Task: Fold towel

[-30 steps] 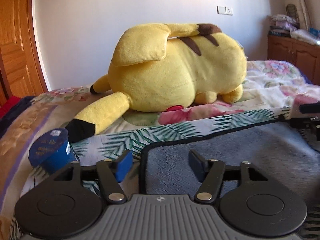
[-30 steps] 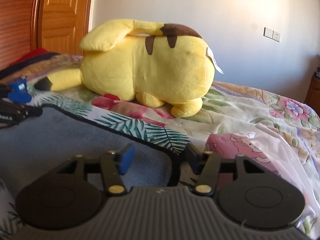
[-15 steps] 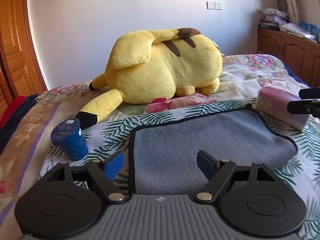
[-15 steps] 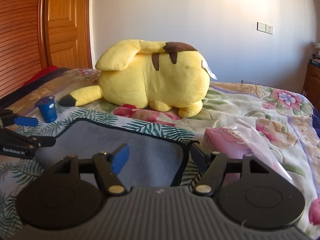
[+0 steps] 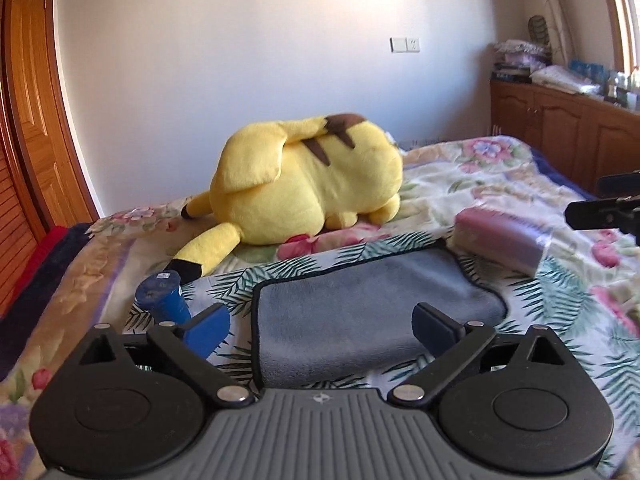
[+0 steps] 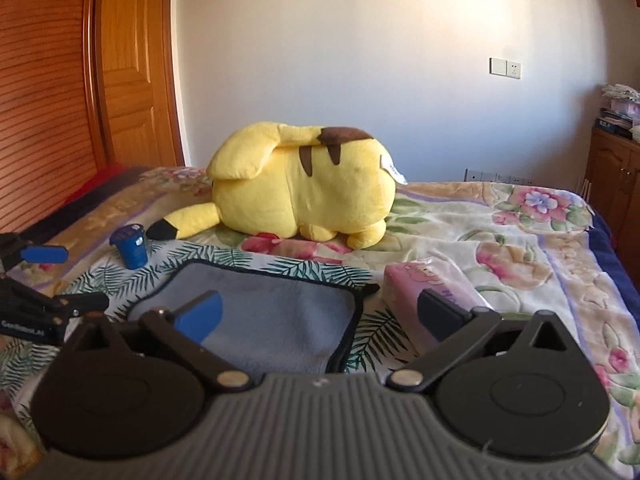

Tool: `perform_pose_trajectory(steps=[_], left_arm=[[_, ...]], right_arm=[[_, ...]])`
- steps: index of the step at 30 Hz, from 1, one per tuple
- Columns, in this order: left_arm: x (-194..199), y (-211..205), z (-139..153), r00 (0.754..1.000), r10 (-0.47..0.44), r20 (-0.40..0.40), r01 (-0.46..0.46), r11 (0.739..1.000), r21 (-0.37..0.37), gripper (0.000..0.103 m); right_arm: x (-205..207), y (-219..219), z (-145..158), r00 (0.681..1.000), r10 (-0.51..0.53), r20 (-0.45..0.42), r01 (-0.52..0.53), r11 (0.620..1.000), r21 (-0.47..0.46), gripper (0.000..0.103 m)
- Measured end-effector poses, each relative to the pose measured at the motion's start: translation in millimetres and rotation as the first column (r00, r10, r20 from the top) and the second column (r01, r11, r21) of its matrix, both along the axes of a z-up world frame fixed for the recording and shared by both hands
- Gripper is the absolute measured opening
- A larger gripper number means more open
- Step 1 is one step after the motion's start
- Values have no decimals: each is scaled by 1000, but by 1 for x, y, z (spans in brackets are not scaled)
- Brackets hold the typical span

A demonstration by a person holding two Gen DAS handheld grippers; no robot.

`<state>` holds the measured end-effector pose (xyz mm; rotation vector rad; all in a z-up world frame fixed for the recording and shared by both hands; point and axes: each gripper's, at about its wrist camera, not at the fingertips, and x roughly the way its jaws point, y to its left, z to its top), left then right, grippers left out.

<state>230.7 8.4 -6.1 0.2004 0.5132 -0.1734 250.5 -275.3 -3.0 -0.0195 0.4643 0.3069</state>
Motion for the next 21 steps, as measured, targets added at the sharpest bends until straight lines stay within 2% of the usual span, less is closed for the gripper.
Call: perform_pose_trajectory(steps=[14,21], left_arm=[[-72,-6,51,999,-22,24,22,1000,-5,103],[-104,-5,63,999,-2,37,2,1000,2,103]], right_arm=[[-64,1,48,999,1,52,-1,1000,-6,103],[-93,-5,61,998,-12,66,10,999,37,103]])
